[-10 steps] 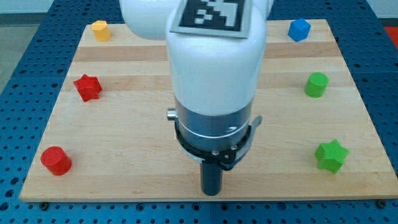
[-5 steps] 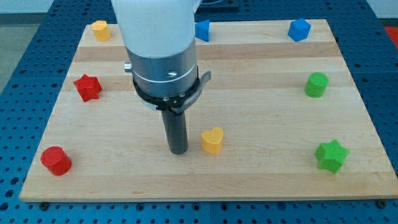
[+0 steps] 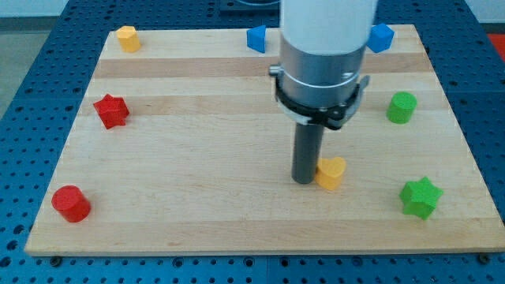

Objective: Push the yellow heart to the top of the green star

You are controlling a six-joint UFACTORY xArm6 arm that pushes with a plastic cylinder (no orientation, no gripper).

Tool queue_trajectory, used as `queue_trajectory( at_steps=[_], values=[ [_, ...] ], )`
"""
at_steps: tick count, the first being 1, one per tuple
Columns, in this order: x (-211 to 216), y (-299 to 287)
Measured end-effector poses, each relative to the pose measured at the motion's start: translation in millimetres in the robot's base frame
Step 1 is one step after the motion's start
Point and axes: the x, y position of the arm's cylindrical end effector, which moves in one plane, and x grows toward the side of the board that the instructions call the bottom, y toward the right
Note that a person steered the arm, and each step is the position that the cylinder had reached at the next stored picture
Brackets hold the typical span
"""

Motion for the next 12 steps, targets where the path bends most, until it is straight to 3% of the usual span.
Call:
queue_trajectory(
  at_steps=[2,5,8,12],
  values=[
    [0,28],
    [13,24],
    [-8,54],
    [-1,68]
  ],
)
